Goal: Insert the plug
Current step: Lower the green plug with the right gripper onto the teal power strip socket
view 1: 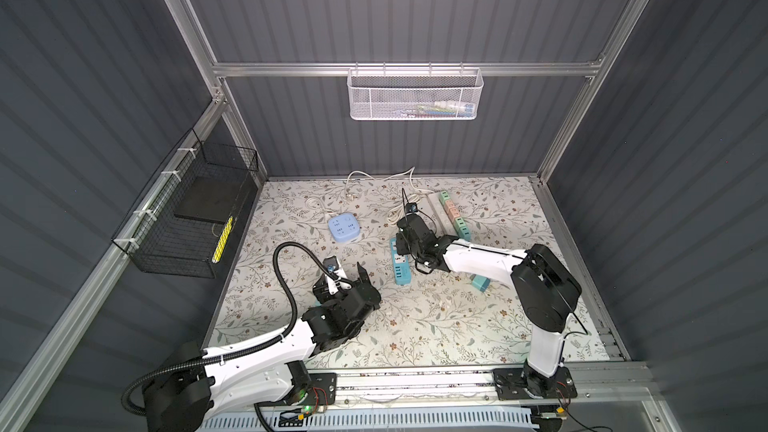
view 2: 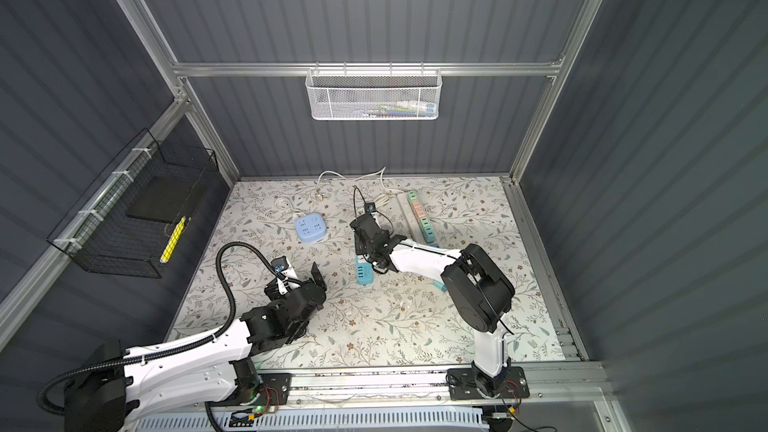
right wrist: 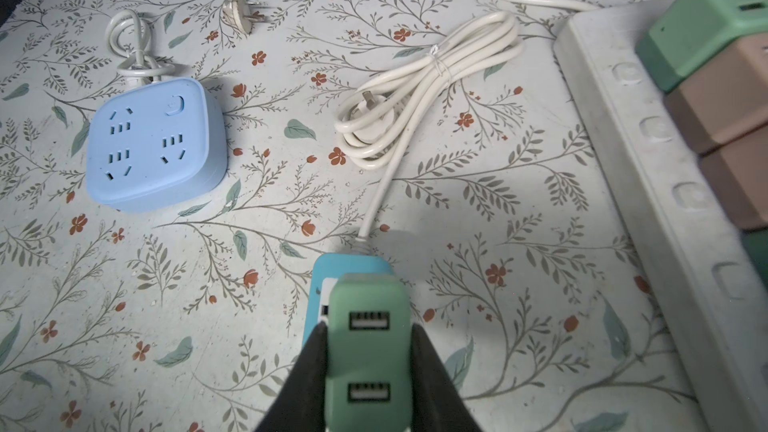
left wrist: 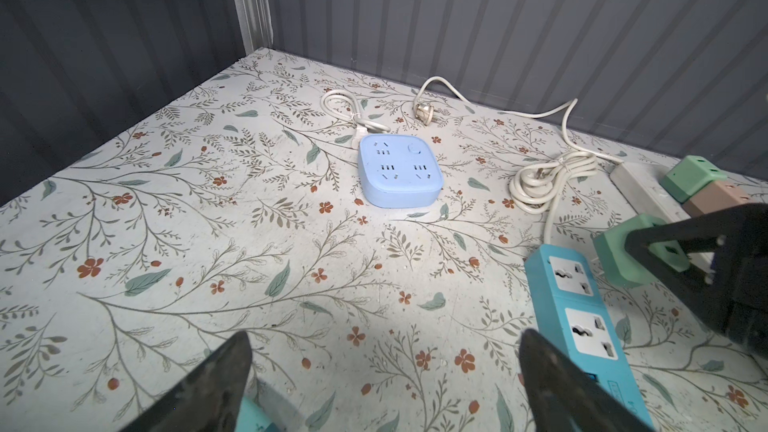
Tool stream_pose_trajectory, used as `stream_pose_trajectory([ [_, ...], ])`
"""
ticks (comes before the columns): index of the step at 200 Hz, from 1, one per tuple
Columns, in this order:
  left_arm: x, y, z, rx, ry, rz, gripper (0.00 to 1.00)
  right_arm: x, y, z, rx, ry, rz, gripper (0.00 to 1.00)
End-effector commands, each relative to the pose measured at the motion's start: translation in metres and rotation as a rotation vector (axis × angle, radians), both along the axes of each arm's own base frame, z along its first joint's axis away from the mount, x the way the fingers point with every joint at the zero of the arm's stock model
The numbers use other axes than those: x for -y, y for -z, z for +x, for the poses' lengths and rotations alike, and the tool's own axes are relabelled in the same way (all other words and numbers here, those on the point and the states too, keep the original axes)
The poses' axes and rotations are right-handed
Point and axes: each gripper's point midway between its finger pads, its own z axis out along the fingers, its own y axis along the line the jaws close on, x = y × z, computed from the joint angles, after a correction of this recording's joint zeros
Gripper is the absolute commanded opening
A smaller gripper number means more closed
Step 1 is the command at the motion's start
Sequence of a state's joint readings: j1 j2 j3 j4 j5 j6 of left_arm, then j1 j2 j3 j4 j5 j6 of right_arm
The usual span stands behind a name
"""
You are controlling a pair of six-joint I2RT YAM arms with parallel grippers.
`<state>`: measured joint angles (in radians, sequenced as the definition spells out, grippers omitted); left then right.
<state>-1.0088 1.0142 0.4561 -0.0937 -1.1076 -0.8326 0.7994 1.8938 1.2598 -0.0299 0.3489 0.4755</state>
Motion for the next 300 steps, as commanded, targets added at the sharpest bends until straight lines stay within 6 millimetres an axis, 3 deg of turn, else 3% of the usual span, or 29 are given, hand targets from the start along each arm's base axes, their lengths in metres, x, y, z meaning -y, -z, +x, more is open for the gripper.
stream_pose_trajectory([
  [1,-0.008,0.001,-0.002,0.007,-0.027,0.000,1.00,-0.003,0.003,0.003,-0.013,0.020,-0.008,0.26],
  [138,-0.010,0.002,-0.001,-0.007,-0.016,-0.003,1.00,-0.006,0.030,0.000,-0.070,0.015,-0.090,0.26],
  [194,-0.009,0.000,0.000,-0.008,-0.016,0.003,1.00,0.003,0.059,-0.006,-0.140,0.019,-0.197,0.27],
  [265,-0.007,0.002,0.001,-0.019,-0.010,0.012,1.00,0.014,0.103,-0.031,-0.239,-0.021,-0.266,0.29],
  [284,-0.005,0.002,0.002,-0.022,-0.008,0.010,1.00,0.012,0.101,-0.033,-0.243,-0.027,-0.248,0.32],
  [300,-0.004,0.001,0.003,-0.022,-0.005,0.008,1.00,0.007,0.088,-0.029,-0.222,-0.038,-0.228,0.35],
])
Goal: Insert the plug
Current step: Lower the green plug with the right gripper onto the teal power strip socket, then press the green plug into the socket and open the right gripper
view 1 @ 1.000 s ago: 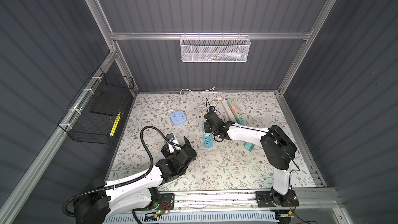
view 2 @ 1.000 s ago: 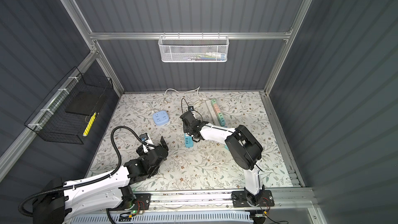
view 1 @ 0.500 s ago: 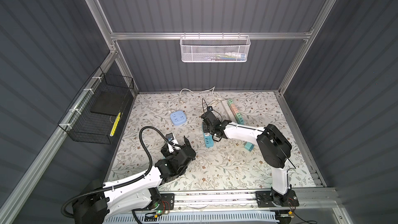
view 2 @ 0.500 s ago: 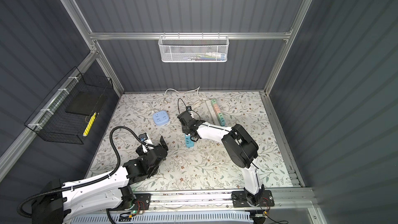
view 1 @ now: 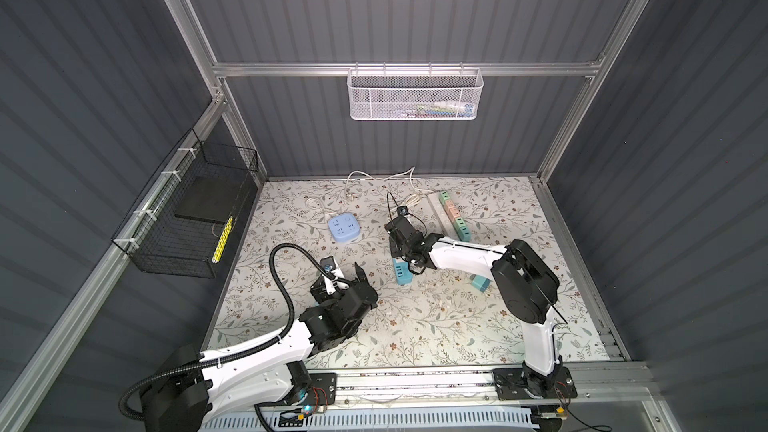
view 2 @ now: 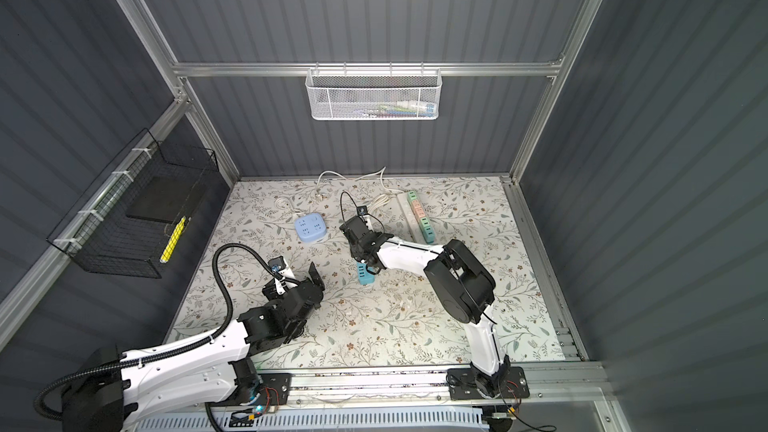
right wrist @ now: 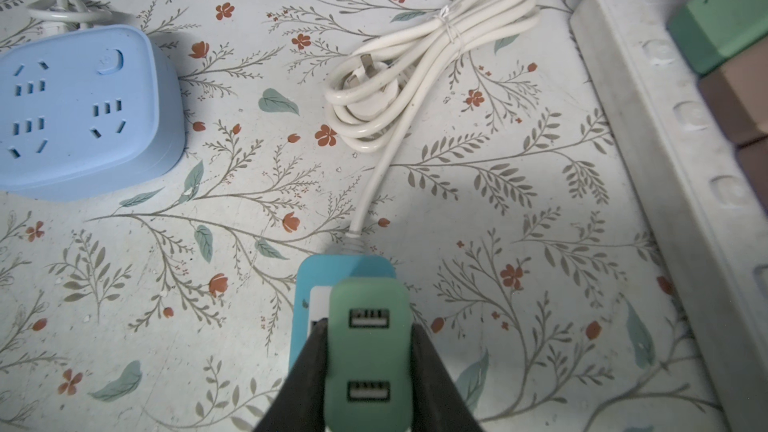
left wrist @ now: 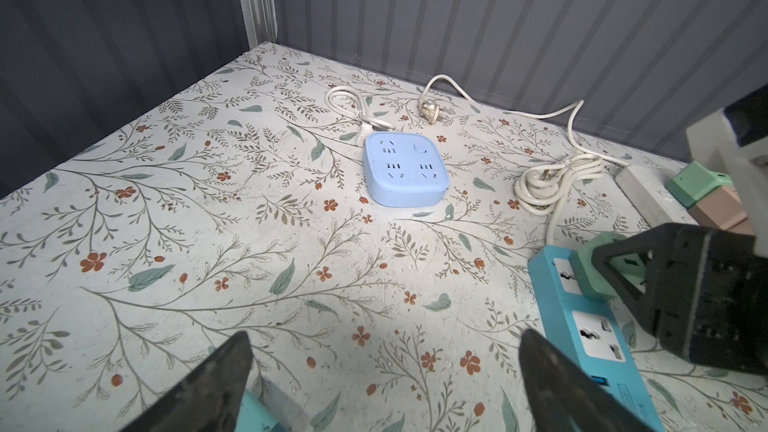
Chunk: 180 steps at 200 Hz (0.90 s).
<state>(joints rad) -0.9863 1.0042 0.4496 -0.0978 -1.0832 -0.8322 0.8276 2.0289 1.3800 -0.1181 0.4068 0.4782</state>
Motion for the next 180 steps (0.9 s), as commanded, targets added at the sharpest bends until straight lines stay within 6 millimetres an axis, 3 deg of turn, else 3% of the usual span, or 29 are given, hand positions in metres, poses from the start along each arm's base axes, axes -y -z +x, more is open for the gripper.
stream_pose_trajectory([
  [1,0.000,-0.002,0.001,-0.008,0.000,0.016,1.00,0.020,0.056,-0.034,-0.182,-0.047,-0.124,0.36],
  [52,0.001,-0.009,0.002,-0.006,0.001,0.022,1.00,0.007,-0.022,-0.013,-0.065,-0.073,-0.023,0.58],
  [87,-0.001,-0.016,0.002,0.003,-0.001,0.031,1.00,0.012,-0.055,-0.007,-0.019,-0.082,0.022,0.62],
  [124,0.001,-0.019,0.003,0.006,0.000,0.027,1.00,0.023,-0.052,0.006,-0.027,-0.068,0.019,0.62],
  [180,0.010,-0.026,0.009,-0.003,0.013,0.043,1.00,0.030,-0.023,0.011,-0.088,-0.060,0.007,0.62],
])
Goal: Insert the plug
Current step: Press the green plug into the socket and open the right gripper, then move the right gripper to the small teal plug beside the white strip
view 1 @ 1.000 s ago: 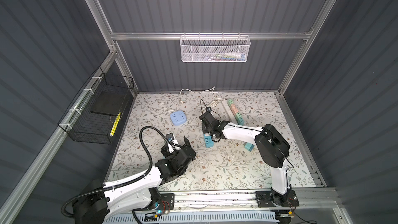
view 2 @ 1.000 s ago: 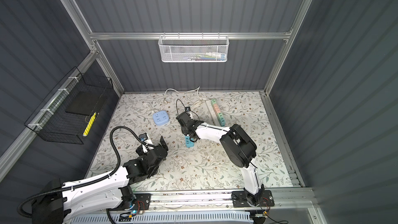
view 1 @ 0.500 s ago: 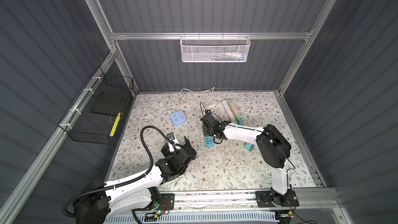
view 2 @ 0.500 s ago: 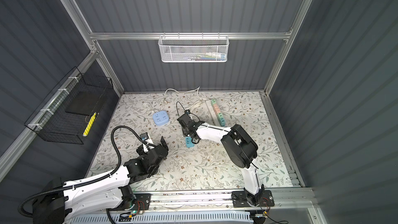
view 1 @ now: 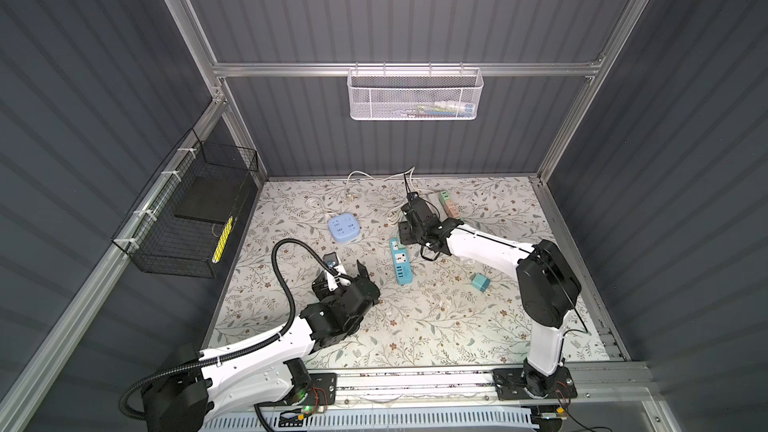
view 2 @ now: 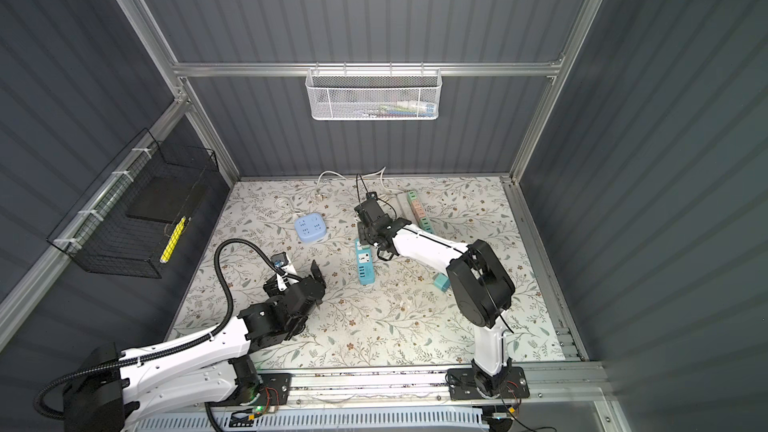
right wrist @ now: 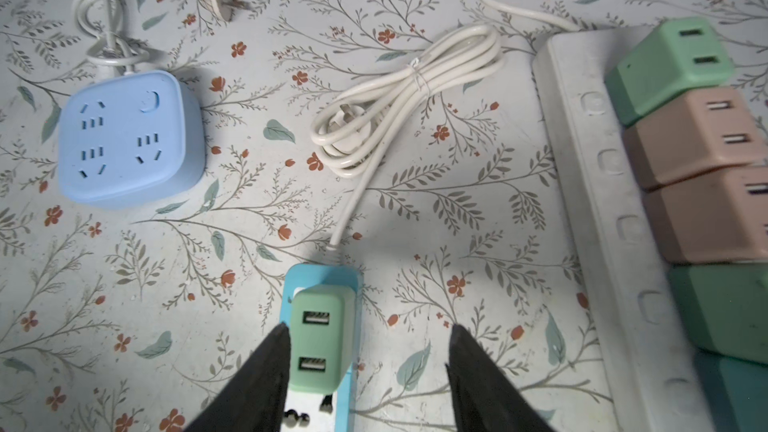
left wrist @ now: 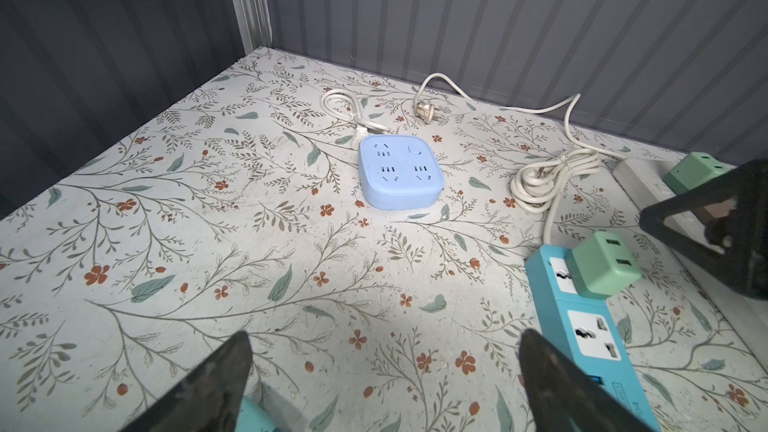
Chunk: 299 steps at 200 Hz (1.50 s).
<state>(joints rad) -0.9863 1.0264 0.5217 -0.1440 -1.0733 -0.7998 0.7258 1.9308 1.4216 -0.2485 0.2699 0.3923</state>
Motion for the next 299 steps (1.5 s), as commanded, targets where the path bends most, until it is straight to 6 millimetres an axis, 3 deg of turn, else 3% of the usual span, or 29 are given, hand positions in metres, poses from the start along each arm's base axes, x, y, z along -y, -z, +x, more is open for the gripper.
stream_pose_trajectory([
  [1,0.001,-0.012,0.004,0.007,-0.005,0.018,1.00,0.001,0.017,-0.003,-0.041,-0.010,-0.016,0.62],
  [55,0.010,-0.013,0.008,-0.001,0.015,0.028,1.00,0.012,0.039,-0.007,-0.079,0.006,-0.025,0.62],
  [92,0.014,-0.014,0.010,-0.005,0.021,0.025,1.00,0.015,0.039,-0.012,-0.082,-0.001,-0.032,0.62],
  [114,0.016,-0.016,0.011,-0.005,0.027,0.024,1.00,0.014,0.027,-0.015,-0.066,-0.014,-0.009,0.62],
  [153,0.026,-0.020,0.015,-0.001,0.057,0.023,1.00,0.021,-0.016,-0.023,0.000,-0.024,0.038,0.67],
  [169,0.034,-0.021,0.018,-0.001,0.085,0.020,1.00,0.038,-0.028,-0.029,0.026,0.009,0.027,0.69],
  [199,0.048,-0.018,0.023,-0.006,0.120,0.007,1.00,0.091,-0.025,-0.053,0.005,0.120,0.031,0.71],
  [230,0.060,-0.015,0.029,-0.015,0.146,0.017,1.00,0.173,-0.001,-0.088,-0.057,0.331,0.013,0.77],
  [243,0.064,-0.013,0.031,-0.020,0.155,0.020,1.00,0.197,0.014,-0.100,-0.102,0.380,0.050,0.81],
  [264,0.072,-0.011,0.034,-0.030,0.174,0.016,1.00,0.213,0.035,-0.108,-0.186,0.403,0.160,0.85],
  [299,0.079,-0.010,0.036,-0.050,0.191,0.021,1.00,0.217,0.061,-0.101,-0.274,0.411,0.237,0.87],
])
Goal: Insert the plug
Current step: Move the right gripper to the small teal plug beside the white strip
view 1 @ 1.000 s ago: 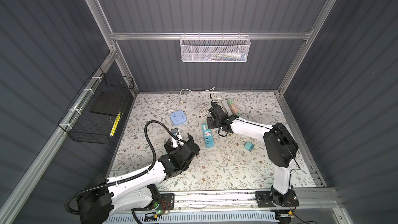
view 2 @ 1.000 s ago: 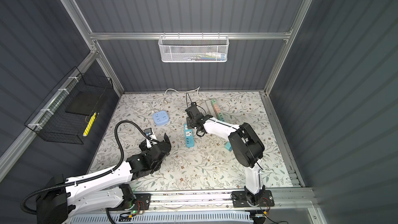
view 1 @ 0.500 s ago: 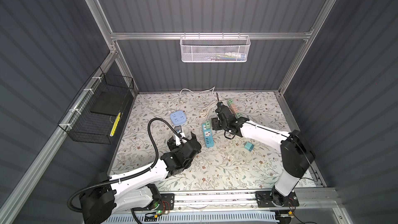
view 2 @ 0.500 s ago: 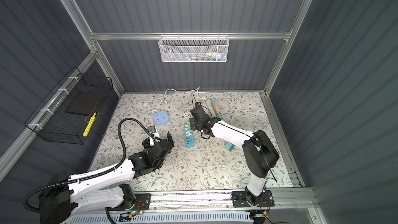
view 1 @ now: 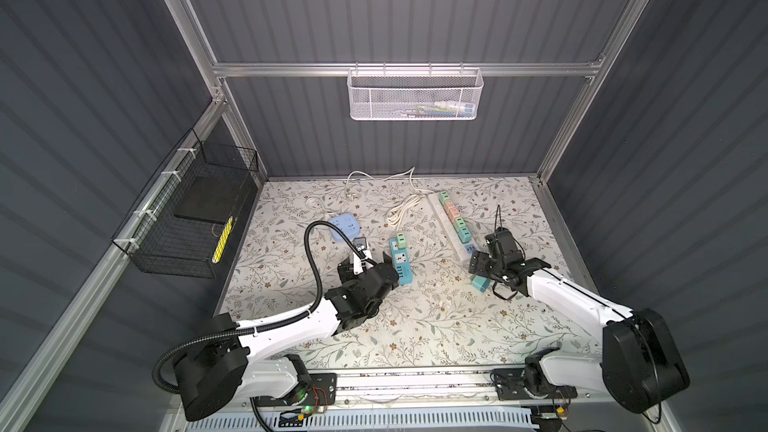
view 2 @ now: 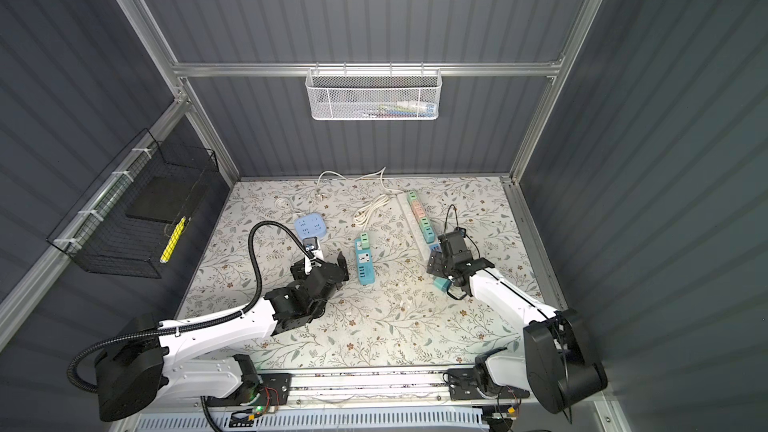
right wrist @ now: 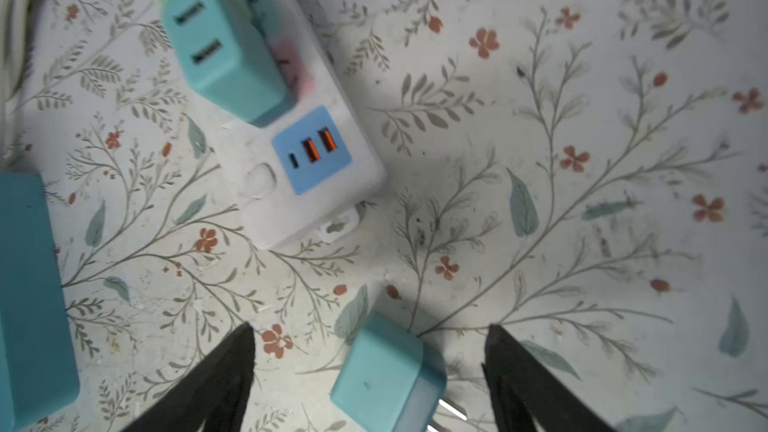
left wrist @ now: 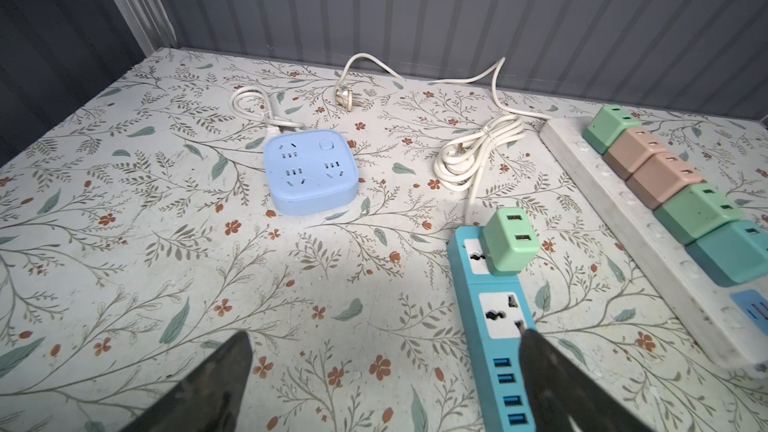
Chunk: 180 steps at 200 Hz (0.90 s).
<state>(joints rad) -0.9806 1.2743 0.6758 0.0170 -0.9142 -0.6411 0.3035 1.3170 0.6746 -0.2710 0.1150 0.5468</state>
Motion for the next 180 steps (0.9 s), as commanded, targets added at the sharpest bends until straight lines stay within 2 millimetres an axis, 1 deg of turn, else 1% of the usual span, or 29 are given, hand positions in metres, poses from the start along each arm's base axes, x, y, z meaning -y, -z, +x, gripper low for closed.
stream_pose_trajectory([
  [1,0.008,-0.011,0.005,0.008,0.017,-0.015,1.00,-0.015,0.012,0.006,-0.031,-0.026,0.125,0.87],
  [19,0.006,-0.013,0.005,0.004,0.013,-0.009,1.00,-0.018,0.021,0.007,-0.059,-0.025,0.143,0.86],
  [41,0.003,-0.013,0.003,0.002,0.011,-0.003,1.00,-0.025,0.029,-0.001,-0.086,-0.026,0.192,0.85],
  [85,0.003,-0.012,0.003,-0.005,0.016,0.011,1.00,-0.039,0.037,-0.032,-0.135,-0.037,0.237,0.83],
  [97,0.005,-0.013,0.004,-0.008,0.020,0.016,1.00,-0.051,0.035,-0.040,-0.130,-0.060,0.267,0.83],
  [114,0.008,-0.011,0.006,-0.007,0.022,0.017,1.00,-0.070,0.030,-0.045,-0.123,-0.110,0.292,0.83],
  [128,0.010,-0.010,0.007,-0.010,0.026,0.019,1.00,-0.084,0.025,-0.042,-0.114,-0.134,0.316,0.84],
  [139,0.013,-0.010,0.008,-0.014,0.031,0.020,1.00,-0.091,0.023,-0.040,-0.115,-0.139,0.330,0.84],
  [155,0.015,-0.009,0.008,-0.023,0.038,0.023,1.00,-0.087,0.021,-0.037,-0.109,-0.119,0.302,0.84],
  [180,0.015,-0.008,0.008,-0.031,0.041,0.027,1.00,-0.069,0.020,-0.037,-0.090,-0.073,0.221,0.85],
])
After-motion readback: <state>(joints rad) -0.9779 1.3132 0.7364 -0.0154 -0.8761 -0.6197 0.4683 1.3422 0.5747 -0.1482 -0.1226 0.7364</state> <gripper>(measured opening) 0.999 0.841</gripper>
